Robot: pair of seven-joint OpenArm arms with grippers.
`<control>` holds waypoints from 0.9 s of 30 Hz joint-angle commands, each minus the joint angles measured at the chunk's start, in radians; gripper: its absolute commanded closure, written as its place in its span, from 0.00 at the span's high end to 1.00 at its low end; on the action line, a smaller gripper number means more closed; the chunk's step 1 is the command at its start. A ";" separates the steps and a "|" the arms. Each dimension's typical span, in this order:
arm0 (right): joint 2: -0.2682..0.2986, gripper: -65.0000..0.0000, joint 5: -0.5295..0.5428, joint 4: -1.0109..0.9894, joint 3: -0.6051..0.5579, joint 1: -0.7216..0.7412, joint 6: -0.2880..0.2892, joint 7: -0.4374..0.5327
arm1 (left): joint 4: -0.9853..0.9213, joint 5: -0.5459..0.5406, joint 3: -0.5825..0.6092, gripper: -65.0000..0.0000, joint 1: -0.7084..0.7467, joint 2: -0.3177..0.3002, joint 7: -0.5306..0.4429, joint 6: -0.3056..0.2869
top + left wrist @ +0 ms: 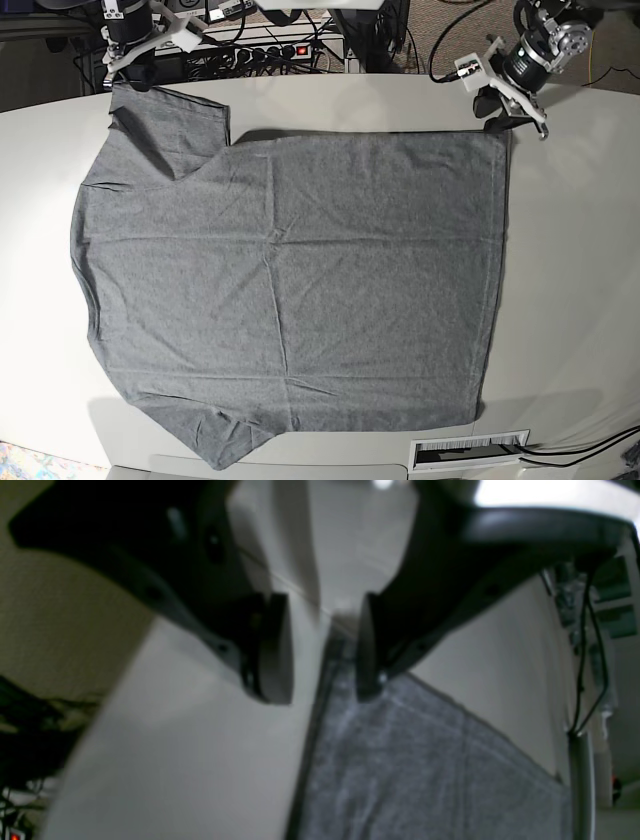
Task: Fold the T-shirt properly
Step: 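Lower both grippers onto the shirt's shoulder corners and grasp them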
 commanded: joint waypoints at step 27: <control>0.011 0.09 -0.024 0.017 0.097 -0.006 -0.142 -0.054 | -0.084 -0.153 -0.002 0.07 -0.180 -0.042 0.040 -0.238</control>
